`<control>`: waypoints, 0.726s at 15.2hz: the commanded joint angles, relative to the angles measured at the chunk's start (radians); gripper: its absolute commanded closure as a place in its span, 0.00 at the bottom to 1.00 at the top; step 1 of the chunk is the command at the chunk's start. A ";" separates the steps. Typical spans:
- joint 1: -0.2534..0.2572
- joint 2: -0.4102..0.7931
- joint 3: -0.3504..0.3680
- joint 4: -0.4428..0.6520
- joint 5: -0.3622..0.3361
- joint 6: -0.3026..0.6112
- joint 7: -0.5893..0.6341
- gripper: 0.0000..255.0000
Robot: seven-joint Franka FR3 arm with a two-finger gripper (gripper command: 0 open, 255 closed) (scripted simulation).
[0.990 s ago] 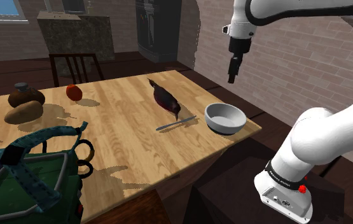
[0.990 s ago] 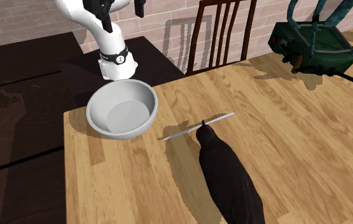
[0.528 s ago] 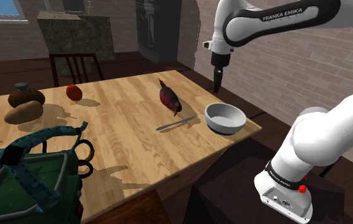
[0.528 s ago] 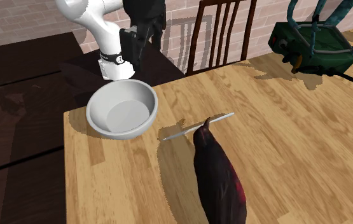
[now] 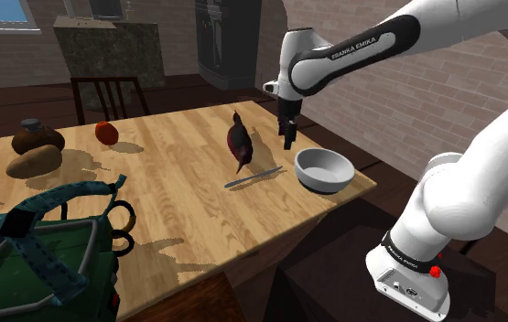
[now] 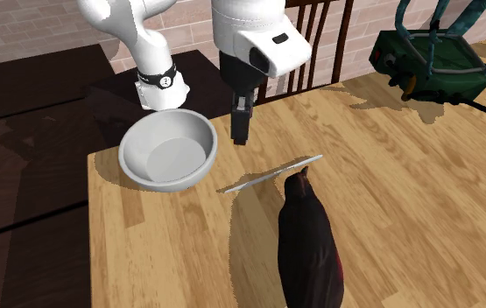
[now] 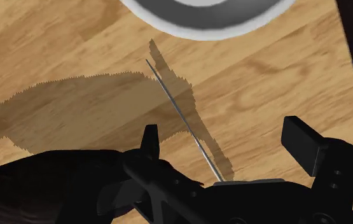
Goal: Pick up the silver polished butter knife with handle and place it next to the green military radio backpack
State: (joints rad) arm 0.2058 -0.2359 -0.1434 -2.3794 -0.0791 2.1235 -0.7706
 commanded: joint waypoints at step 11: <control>0.089 0.370 0.051 0.126 0.125 0.267 -0.399 0.00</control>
State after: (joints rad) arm 0.2890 0.1044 -0.1021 -2.2707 0.0359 2.3757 -1.1378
